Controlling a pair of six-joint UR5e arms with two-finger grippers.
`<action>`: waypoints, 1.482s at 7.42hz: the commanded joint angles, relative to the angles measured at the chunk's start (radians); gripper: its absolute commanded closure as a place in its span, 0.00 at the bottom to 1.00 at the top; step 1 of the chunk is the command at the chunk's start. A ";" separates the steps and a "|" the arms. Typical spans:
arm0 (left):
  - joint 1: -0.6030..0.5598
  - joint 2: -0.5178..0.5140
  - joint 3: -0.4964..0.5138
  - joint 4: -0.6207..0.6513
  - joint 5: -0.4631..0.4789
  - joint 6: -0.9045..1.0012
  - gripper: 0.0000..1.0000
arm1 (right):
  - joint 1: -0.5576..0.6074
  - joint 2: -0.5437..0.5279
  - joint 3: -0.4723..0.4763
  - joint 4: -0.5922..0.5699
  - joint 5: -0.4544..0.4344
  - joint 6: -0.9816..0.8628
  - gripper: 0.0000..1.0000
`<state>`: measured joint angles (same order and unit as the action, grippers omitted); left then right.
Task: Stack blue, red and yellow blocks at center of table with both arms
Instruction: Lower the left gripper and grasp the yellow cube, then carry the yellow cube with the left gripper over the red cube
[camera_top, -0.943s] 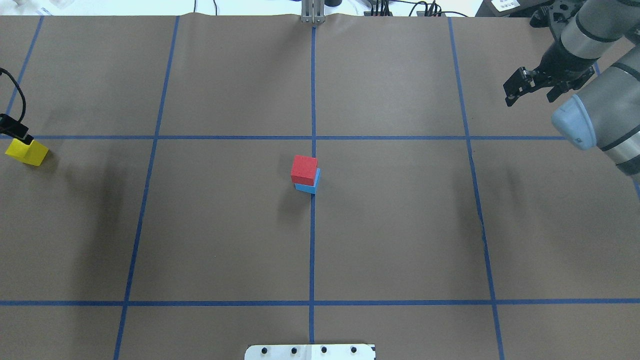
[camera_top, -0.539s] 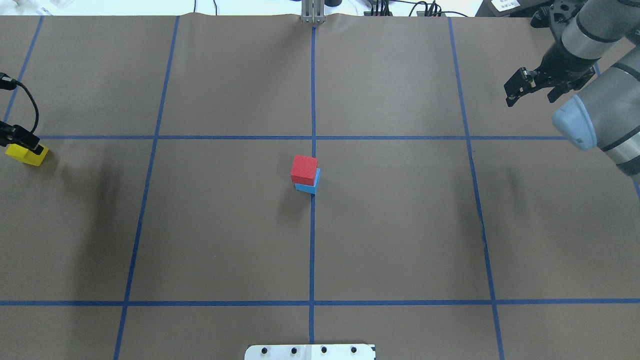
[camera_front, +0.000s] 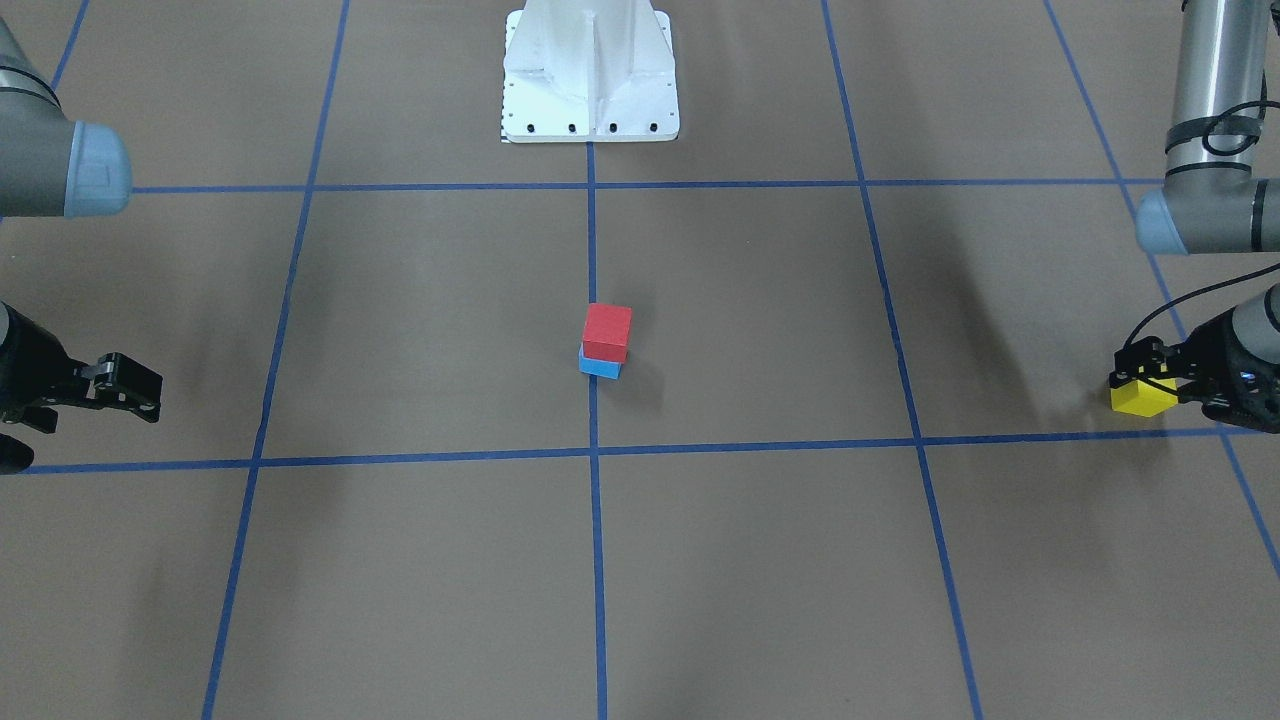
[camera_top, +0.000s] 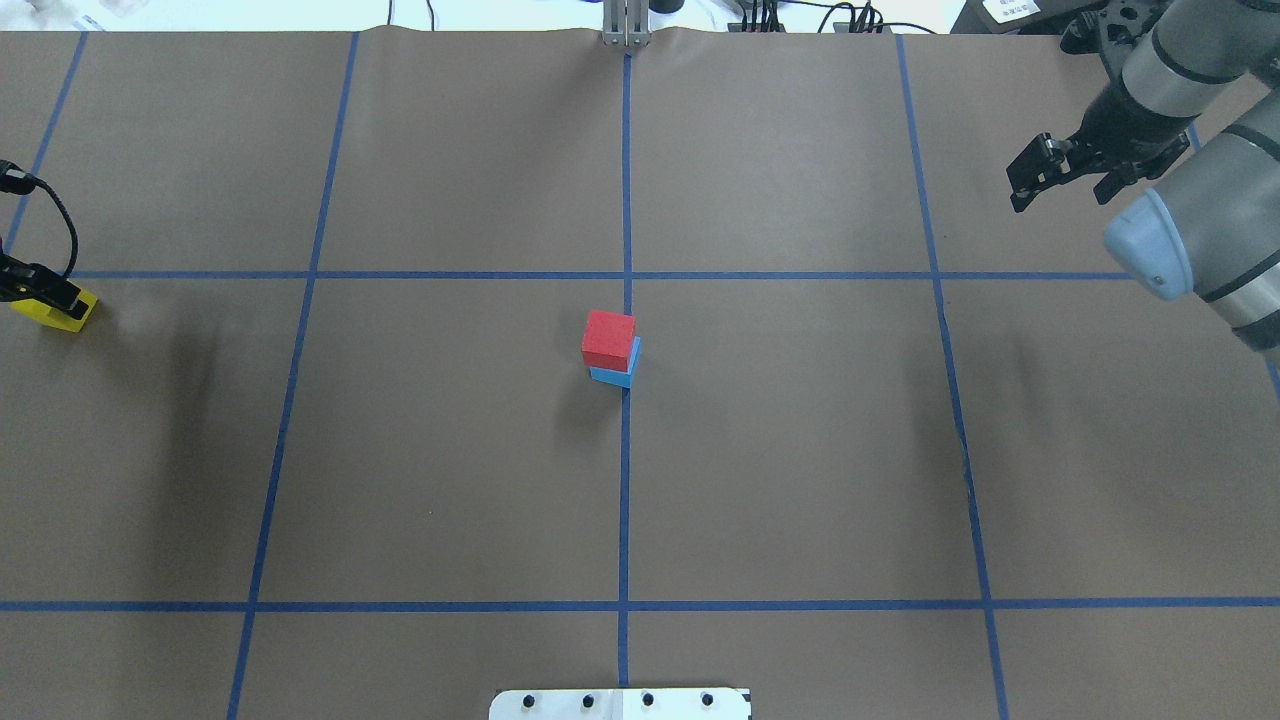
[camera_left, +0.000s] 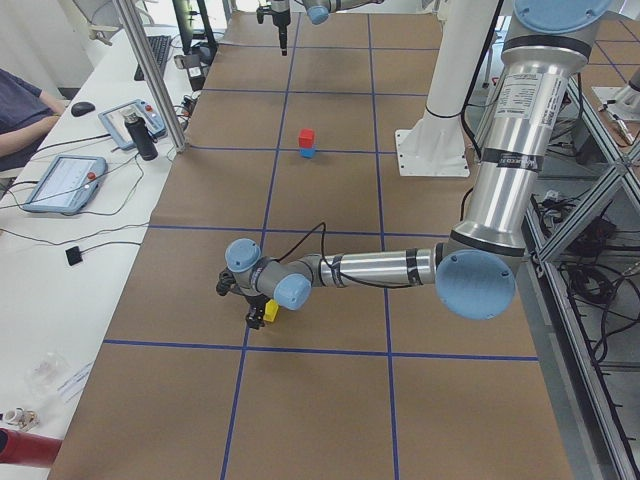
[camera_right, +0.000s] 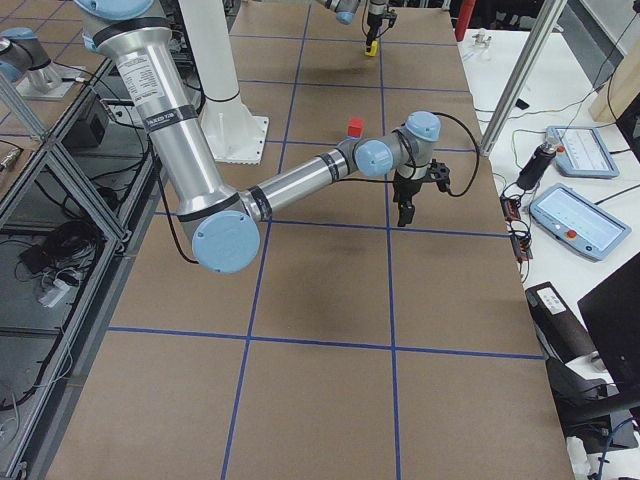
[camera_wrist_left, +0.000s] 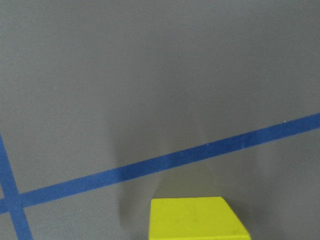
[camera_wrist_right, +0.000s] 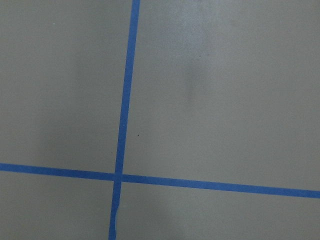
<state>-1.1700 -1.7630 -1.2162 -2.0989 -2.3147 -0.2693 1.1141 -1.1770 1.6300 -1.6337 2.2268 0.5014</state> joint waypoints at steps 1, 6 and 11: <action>0.001 0.000 -0.038 0.000 0.005 -0.025 1.00 | 0.001 -0.001 0.007 0.000 -0.001 0.005 0.01; 0.010 -0.235 -0.482 0.740 0.006 -0.079 1.00 | 0.001 -0.004 0.004 0.000 0.002 -0.009 0.01; 0.364 -0.792 -0.349 0.849 0.092 -0.628 1.00 | 0.032 -0.006 -0.002 -0.003 0.002 -0.041 0.01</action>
<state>-0.8892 -2.4469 -1.6206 -1.2535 -2.2586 -0.8400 1.1359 -1.1821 1.6279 -1.6362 2.2262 0.4595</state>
